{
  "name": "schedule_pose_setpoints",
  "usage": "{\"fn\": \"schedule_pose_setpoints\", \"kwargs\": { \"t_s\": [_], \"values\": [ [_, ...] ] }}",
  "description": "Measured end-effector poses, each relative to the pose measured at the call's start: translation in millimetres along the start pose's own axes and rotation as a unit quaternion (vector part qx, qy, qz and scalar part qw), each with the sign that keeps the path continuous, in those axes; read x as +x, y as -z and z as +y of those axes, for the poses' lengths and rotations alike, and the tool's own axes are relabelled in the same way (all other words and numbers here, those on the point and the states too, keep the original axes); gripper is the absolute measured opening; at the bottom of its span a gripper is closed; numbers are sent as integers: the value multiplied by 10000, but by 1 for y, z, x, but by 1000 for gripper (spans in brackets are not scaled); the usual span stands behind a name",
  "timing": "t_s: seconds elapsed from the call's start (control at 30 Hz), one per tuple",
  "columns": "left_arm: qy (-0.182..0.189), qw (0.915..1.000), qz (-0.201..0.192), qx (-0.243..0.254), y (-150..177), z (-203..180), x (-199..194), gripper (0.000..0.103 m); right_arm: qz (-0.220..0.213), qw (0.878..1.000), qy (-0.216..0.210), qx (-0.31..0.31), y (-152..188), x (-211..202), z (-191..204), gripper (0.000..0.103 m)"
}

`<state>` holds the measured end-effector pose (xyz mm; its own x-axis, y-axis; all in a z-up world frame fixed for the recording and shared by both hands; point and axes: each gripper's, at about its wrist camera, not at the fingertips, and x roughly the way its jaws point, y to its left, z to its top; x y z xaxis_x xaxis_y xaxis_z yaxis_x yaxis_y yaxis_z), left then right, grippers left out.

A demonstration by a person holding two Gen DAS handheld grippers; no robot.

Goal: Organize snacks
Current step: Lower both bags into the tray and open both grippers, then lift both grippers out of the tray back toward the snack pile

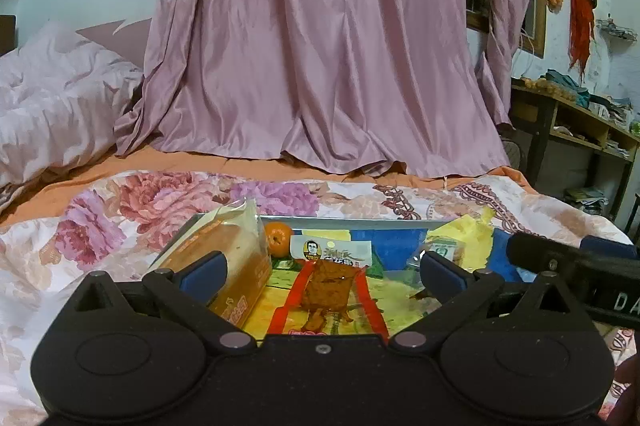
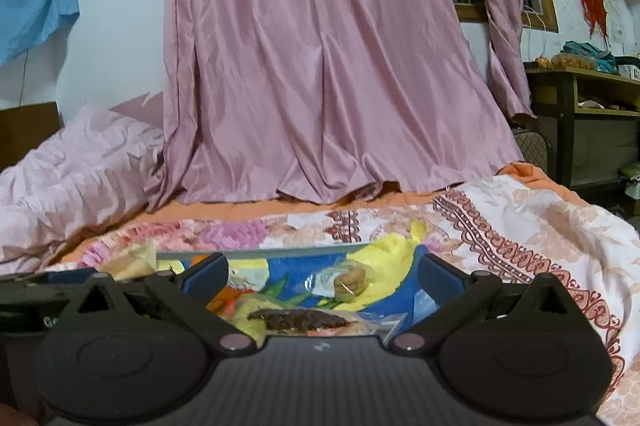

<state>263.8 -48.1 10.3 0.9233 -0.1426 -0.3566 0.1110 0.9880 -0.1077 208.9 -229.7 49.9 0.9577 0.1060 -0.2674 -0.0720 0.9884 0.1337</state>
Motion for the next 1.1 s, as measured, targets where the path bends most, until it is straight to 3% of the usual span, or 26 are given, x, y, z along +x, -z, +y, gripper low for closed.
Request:
{"fn": "schedule_pose_setpoints", "kwargs": {
  "t_s": [0.5, 0.8, 1.1],
  "values": [
    [-163, 9991, -184, 350, 2, 1, -71, 102, -165, 9993, -332, 103, -8, -62, 11, 103],
    [-184, 9986, -234, 438, 12, 8, -130, 102, -40, 9986, -509, -132, 7, -118, 27, 103],
    [-146, 9988, -44, 472, 36, 9, -177, 102, 82, 9974, -623, -356, 27, -166, 47, 103]
  ]
}}
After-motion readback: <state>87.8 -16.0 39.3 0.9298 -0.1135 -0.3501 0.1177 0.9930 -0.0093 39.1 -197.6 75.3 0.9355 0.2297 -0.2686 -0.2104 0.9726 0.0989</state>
